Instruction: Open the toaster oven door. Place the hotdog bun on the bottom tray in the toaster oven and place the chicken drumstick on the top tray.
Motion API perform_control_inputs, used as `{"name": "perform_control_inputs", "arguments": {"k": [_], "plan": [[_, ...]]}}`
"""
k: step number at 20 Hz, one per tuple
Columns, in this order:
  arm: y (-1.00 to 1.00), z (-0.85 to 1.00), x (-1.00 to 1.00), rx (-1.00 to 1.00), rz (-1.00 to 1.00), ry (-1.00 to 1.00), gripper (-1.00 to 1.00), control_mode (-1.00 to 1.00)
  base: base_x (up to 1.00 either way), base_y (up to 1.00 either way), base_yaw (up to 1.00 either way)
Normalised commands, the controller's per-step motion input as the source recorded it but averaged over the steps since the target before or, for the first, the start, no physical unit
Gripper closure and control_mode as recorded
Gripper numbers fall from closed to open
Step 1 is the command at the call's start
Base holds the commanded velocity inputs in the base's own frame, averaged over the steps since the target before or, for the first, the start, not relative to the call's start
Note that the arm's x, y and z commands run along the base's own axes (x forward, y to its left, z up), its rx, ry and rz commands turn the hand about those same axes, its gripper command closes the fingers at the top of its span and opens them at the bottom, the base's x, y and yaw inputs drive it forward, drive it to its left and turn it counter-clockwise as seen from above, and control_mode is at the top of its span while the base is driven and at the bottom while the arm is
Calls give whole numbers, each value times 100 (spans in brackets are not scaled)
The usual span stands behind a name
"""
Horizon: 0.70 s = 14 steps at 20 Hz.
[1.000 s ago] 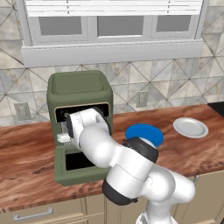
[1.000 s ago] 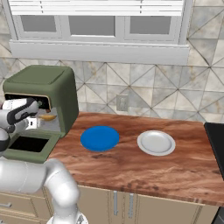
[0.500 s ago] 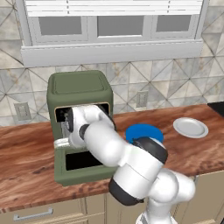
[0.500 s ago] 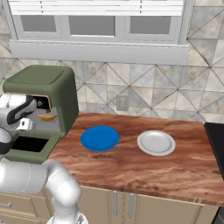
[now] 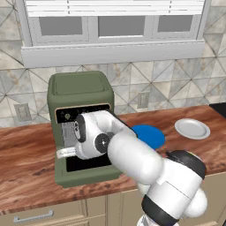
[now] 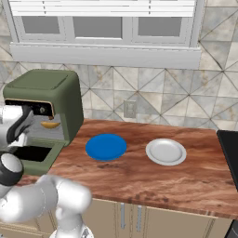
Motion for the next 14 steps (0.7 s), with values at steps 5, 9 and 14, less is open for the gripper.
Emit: {"name": "perform_control_inputs", "arguments": {"k": [5, 9, 14], "plan": [[55, 100, -97, -16, 0, 0, -100, -100, 0, 0, 0], [69, 100, -82, -17, 0, 0, -100, -100, 0, 0, 0], [70, 100, -85, -17, 0, 0, -100, -100, 0, 0, 0]]}}
